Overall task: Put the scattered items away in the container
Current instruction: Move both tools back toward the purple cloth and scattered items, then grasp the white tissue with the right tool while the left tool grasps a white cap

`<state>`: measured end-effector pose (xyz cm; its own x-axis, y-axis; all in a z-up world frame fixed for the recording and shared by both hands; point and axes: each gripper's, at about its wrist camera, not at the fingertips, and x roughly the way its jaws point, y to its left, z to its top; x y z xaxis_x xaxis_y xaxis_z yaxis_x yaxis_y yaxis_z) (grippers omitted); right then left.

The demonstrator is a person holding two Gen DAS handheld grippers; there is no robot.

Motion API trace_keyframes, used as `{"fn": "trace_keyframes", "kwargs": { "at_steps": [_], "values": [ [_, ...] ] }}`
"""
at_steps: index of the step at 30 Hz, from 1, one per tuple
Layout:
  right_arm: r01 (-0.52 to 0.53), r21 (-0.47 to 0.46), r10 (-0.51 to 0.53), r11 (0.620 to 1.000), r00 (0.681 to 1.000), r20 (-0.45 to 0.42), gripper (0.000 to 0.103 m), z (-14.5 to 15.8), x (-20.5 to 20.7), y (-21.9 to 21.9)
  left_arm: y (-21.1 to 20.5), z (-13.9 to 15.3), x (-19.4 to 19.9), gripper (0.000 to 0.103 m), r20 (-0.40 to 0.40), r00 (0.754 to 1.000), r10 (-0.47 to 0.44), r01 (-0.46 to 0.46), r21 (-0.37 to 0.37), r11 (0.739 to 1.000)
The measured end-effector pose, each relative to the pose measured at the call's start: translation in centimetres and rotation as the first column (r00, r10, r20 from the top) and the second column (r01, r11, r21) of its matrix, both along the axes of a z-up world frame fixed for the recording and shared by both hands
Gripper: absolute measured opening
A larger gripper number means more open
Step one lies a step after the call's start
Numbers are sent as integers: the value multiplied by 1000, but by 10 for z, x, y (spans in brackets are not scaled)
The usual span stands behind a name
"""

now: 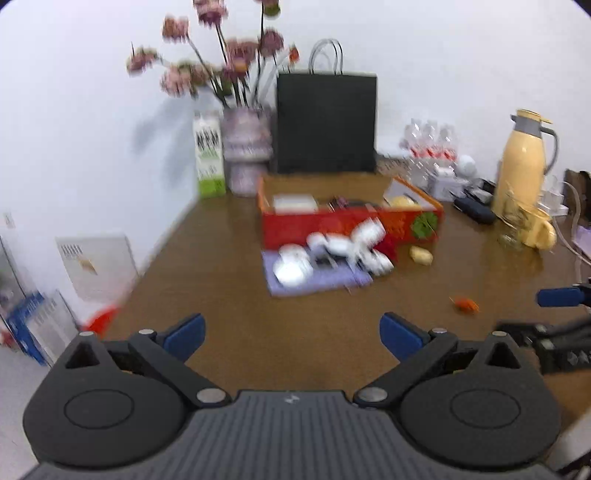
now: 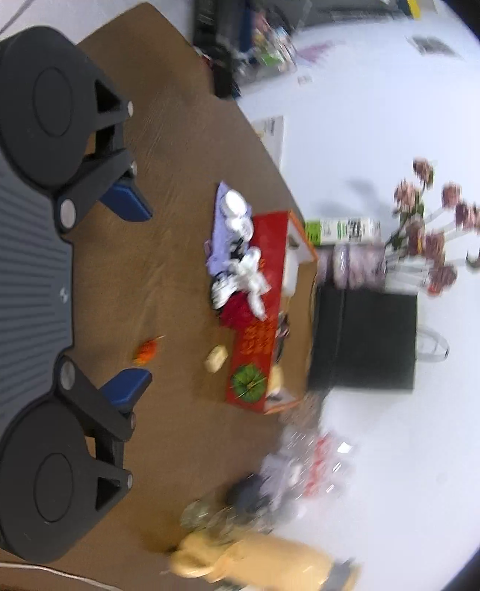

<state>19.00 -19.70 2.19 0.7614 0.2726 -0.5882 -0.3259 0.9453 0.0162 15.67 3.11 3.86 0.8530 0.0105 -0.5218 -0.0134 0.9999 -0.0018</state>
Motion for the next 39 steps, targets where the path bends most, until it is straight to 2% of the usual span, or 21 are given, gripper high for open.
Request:
{"fn": "trace_keyframes", "kwargs": {
  "at_steps": [2,3,7,9,11,13,18,21,24,27,29,34,36,39],
  "values": [
    [35,20,-35,999,999,-7,86,-9,-9,-3,-4,-15,-10,103,-26,1000,-14,12,-46,999],
    [41,27,-41,999,999,-12,86,-13,-13,-5,-8,-21,-13,103,-35,999,-14,12,-44,999],
    [30,-16,-31,999,999,-26,86,-28,-24,-4,-28,-38,-11,103,-68,997,-40,45,68,997],
    [30,-58,-31,998,999,-32,84,-34,-23,-3,-29,-40,-5,103,-62,998,-22,28,98,995],
    [50,-70,-53,996,998,-32,84,-36,-19,-6,-25,-42,0,103,-73,997,-10,16,75,997],
    [64,-39,-66,997,997,-42,84,-37,-14,-12,-21,-44,8,103,-92,996,-2,6,42,999],
    [75,-22,-76,997,995,-59,82,-40,2,-14,-18,-51,27,101,-117,993,4,2,50,999],
    [75,-2,-75,997,995,-66,70,-41,13,-15,-17,-51,38,98,-123,992,-5,9,36,999],
    [65,32,-63,997,996,-70,65,-40,27,-16,-14,-49,56,96,-109,994,0,5,39,999],
    [56,40,-53,998,997,-61,55,-39,43,-13,-8,-46,83,93,-89,996,9,-6,42,999],
    [54,42,-51,998,997,-57,55,-39,54,-9,-2,-45,102,86,-88,996,13,-10,34,999],
    [27,50,-25,998,999,-36,54,-36,80,5,13,-48,153,81,-109,994,-12,10,-17,1000],
    [11,50,-10,999,1000,-20,54,-34,88,13,15,-50,164,80,-105,994,-23,21,-19,1000],
    [-7,49,7,999,1000,-10,54,-30,105,23,18,-55,183,73,-117,992,-36,34,-14,999]
  ]
}}
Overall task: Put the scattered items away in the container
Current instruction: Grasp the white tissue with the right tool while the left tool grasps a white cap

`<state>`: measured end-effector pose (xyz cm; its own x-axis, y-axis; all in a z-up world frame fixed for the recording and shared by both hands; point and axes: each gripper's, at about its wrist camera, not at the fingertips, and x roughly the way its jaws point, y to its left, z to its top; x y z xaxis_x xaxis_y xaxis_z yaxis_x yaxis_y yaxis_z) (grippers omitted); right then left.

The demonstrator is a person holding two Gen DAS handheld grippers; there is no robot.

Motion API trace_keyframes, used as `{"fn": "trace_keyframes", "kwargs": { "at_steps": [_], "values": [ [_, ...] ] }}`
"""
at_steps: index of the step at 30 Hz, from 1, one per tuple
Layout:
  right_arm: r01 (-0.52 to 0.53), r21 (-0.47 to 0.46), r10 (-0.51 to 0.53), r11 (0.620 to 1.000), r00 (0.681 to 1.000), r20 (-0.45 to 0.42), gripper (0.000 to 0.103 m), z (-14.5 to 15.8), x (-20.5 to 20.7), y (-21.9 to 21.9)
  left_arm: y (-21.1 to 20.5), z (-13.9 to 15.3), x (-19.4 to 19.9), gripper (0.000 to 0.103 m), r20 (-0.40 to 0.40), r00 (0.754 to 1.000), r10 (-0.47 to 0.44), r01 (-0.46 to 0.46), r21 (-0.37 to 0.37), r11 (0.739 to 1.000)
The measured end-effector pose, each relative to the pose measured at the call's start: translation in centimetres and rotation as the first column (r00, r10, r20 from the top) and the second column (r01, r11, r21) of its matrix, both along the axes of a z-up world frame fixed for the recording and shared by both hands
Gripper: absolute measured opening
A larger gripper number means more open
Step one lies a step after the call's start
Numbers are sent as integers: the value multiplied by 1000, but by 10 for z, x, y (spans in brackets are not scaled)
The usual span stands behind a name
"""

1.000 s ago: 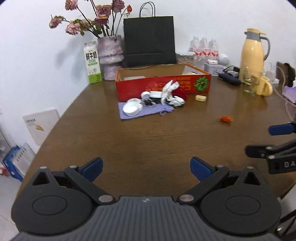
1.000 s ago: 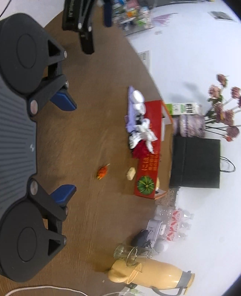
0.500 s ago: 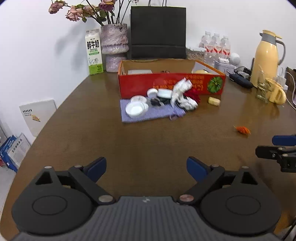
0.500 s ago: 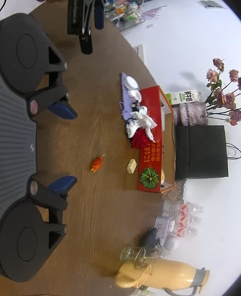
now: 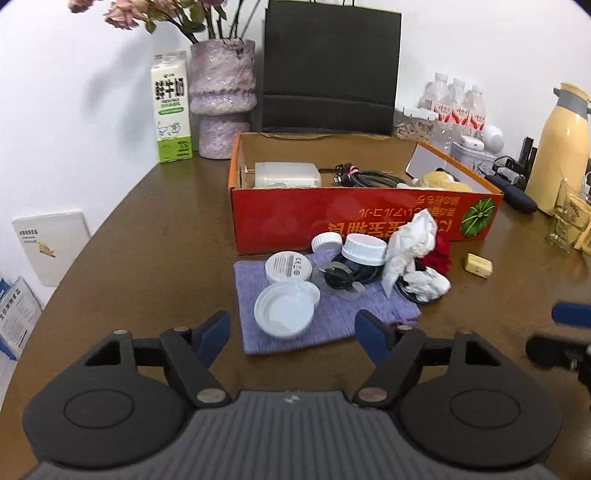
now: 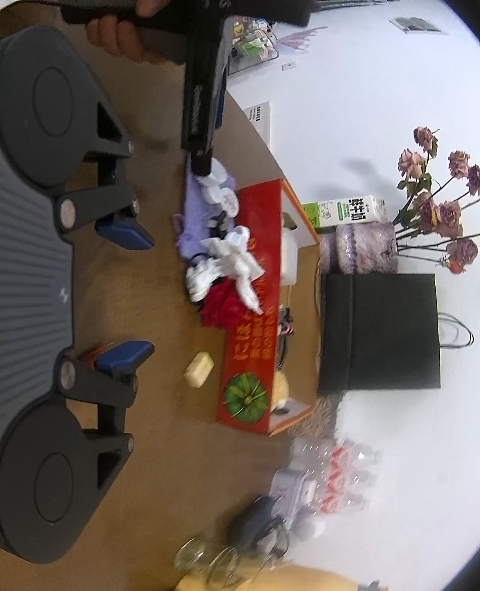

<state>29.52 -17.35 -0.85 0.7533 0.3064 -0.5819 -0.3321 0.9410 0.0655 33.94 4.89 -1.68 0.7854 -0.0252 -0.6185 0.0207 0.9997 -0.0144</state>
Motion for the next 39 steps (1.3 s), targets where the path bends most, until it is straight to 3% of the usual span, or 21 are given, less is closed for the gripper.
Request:
{"fn": "trace_keyframes", "kwargs": {
  "at_steps": [3,6,12,14,15,16,18,26,32,39],
  "values": [
    [-10,8,10,1000,1000,22,54,5,22,11,4,-7,13,62,-26,1000,-7,6,-18,1000],
    [-21,26,20,999,999,36,54,7,46,24,9,-12,19,41,-51,999,-8,5,-58,998],
    [-21,90,19,996,1000,18,50,2,97,45,12,-9,15,41,-20,1000,-6,5,-65,998],
    [-12,74,11,997,1000,14,49,-2,108,54,13,-5,10,41,-9,1000,-3,2,-69,998],
    [-2,64,2,998,1000,3,37,-5,114,58,14,-3,7,41,-2,1000,-2,2,-73,997],
    [-1,66,2,998,1000,-8,14,-7,117,60,14,0,3,41,6,1000,0,1,-77,997],
    [-9,88,12,996,999,-36,14,-11,120,61,15,6,-6,41,24,1000,3,-1,-85,996],
    [20,130,-29,991,998,64,14,25,65,34,2,25,-39,41,70,997,-31,37,-92,995],
    [36,73,-40,997,998,50,14,38,18,8,-15,32,-68,41,83,995,-62,71,-100,992],
    [58,84,-60,995,998,26,14,34,-43,-14,-41,32,-110,41,77,991,-108,114,-79,990]
  ]
}}
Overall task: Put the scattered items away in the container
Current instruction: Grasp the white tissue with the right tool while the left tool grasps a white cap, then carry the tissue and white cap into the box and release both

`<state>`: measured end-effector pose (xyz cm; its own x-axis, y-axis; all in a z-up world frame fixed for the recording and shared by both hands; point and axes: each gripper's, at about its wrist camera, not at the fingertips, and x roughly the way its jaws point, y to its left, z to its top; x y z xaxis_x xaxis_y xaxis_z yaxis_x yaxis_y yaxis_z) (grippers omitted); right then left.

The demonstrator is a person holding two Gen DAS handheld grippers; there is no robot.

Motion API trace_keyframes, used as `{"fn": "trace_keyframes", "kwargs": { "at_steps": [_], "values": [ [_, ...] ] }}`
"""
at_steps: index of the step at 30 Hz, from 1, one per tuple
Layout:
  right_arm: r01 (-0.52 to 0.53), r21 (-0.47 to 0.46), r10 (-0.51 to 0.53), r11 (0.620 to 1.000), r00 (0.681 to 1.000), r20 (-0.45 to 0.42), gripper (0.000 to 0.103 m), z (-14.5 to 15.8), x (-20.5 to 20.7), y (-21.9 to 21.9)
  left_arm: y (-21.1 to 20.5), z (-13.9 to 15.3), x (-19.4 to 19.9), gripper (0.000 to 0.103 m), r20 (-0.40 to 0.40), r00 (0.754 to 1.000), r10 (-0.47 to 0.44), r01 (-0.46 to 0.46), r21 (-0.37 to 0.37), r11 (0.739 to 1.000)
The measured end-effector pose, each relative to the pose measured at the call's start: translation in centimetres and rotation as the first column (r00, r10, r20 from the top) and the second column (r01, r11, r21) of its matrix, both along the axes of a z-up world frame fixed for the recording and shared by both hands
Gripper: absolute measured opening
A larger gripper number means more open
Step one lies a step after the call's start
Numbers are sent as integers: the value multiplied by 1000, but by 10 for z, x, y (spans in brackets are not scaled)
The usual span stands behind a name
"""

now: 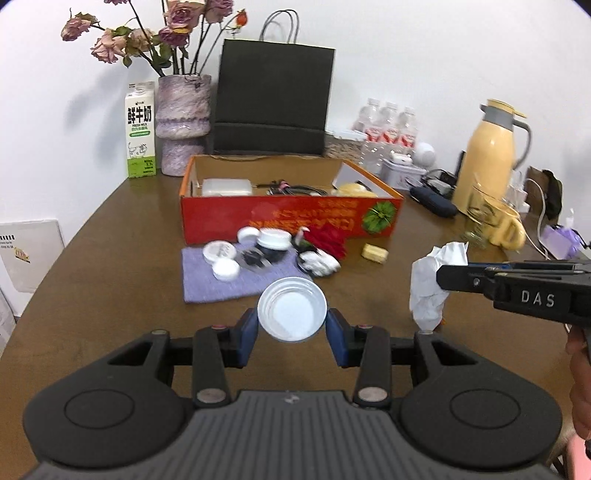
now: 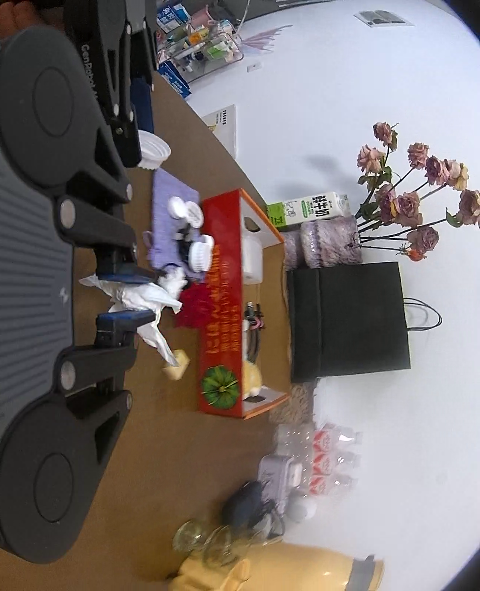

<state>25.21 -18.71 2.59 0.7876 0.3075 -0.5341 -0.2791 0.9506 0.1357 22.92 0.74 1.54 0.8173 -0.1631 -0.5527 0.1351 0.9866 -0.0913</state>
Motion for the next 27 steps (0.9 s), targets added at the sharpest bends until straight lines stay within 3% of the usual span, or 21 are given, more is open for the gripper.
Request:
{"fn": "trace_keyframes", "kwargs": {
  "at_steps": [16,27],
  "values": [
    [-14,15,15,1000,997,-72,14,-27,-89,-19,-44,-15,-71,41,-55,996,-77,79,40,996],
    [-20,48,24,999,996,-91,14,-26,-81,-26,-36,-12,-47,41,-66,996,-64,65,16,998]
  ]
}}
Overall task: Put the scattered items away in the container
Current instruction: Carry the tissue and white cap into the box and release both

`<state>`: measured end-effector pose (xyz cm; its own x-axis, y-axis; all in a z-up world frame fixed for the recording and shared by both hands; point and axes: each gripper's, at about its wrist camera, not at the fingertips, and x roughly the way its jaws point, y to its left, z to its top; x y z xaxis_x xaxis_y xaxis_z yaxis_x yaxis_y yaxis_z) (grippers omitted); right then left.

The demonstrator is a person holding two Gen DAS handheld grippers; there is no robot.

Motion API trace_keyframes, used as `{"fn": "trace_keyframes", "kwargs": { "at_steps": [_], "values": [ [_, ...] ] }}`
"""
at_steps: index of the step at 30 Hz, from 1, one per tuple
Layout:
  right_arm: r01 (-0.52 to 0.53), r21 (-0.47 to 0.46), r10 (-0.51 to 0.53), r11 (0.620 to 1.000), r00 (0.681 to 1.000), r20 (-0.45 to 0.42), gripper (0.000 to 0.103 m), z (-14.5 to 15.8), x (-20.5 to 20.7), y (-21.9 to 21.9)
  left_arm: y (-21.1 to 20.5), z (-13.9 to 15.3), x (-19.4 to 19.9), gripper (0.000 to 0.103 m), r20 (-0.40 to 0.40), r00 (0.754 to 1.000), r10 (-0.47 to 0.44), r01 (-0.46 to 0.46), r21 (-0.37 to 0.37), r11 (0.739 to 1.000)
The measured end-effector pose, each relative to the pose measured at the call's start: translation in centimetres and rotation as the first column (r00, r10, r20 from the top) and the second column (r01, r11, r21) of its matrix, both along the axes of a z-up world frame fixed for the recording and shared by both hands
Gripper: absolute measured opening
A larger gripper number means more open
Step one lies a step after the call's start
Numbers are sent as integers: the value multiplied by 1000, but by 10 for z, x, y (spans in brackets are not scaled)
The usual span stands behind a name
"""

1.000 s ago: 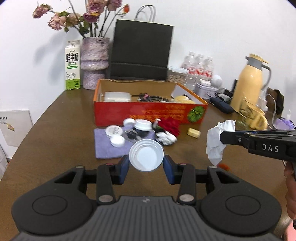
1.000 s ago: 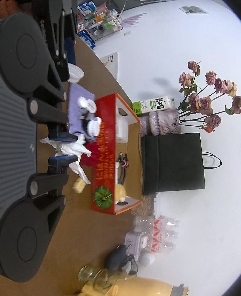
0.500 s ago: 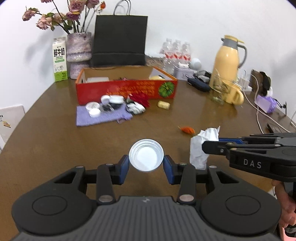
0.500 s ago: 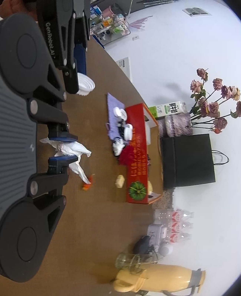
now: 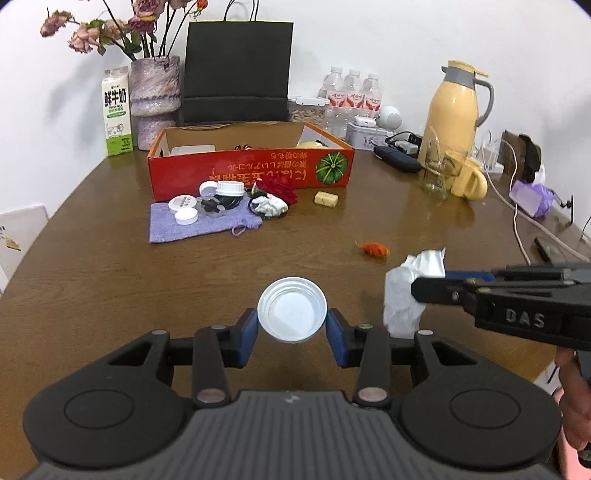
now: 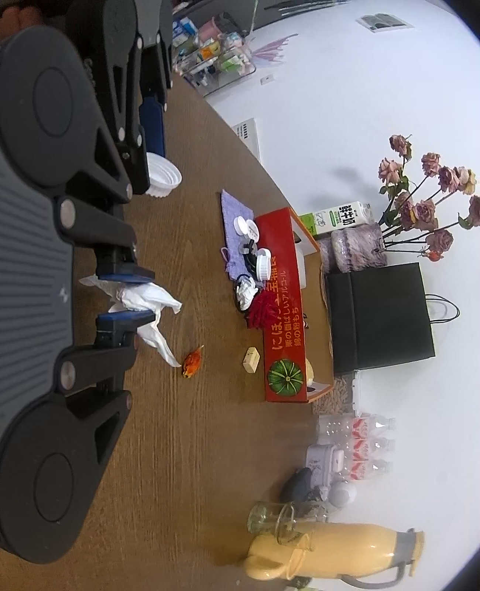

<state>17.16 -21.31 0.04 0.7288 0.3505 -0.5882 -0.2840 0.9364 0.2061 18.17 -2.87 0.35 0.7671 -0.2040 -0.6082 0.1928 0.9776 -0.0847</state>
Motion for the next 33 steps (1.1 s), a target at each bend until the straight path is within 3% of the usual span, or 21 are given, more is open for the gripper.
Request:
{"fn": "trace_keyframes", "kwargs": {
  "at_steps": [4,8,12,15,18,20,23,27,30,33],
  "values": [
    [-26,59,26,998,1000,-10,14,9,23,-6,9,17,32,41,30,999,-17,18,-39,999],
    [-10,21,9,1000,998,67,14,31,57,-13,18,45,78,41,95,994,-46,49,-34,998],
    [13,-37,-8,999,990,140,14,60,107,-15,31,78,155,41,125,990,-67,73,-47,996],
    [-19,-30,23,999,987,157,14,80,165,-12,40,87,227,41,66,995,-71,77,-95,992],
    [-55,79,51,995,997,58,14,93,238,-15,47,78,299,41,-33,999,-39,35,-129,991],
    [-61,100,60,993,998,12,14,97,288,-14,50,68,341,41,-104,995,0,-14,-128,992],
    [-27,63,30,998,999,-40,14,90,353,-7,53,50,400,41,-195,981,8,-30,-111,993],
    [-12,8,13,1000,990,-143,14,59,428,9,53,28,454,41,-251,964,90,-94,-3,996],
    [44,-126,-63,991,986,-152,14,31,466,21,61,12,477,41,-316,943,108,-118,-14,993],
    [64,-194,-102,979,976,-193,15,1,495,25,63,1,492,45,-330,935,128,-132,11,991]
  ]
}}
